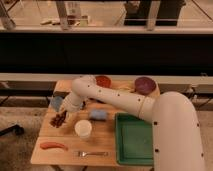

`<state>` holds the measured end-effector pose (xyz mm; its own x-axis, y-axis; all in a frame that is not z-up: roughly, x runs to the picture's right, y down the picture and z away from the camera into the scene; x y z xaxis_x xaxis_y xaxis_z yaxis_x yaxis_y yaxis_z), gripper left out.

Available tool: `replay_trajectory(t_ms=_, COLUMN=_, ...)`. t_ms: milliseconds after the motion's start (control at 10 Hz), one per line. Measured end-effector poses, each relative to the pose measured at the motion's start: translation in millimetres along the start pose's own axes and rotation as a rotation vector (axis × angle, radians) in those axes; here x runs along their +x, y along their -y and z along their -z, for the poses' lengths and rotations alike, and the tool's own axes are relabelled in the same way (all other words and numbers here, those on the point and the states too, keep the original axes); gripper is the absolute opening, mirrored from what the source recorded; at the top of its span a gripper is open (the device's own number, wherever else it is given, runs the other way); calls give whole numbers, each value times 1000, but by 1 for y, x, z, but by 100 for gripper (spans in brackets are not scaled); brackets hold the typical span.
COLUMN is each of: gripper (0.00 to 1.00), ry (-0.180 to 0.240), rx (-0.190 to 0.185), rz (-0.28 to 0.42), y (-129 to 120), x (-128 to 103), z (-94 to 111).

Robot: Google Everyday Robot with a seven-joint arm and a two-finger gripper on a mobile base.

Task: Place grapes in metal cup

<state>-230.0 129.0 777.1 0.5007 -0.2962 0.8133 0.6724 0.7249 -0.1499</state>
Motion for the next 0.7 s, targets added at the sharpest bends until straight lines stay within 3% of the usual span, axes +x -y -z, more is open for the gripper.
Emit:
replay_trajectory(t_ms=200, gripper=0, ry=-28, rx=38, rz=-3, y=5, x=0, z=26)
replay_trajectory(t_ms=700, gripper=0, ry=-86, rx=104, rz=28, y=22, x=1, z=59)
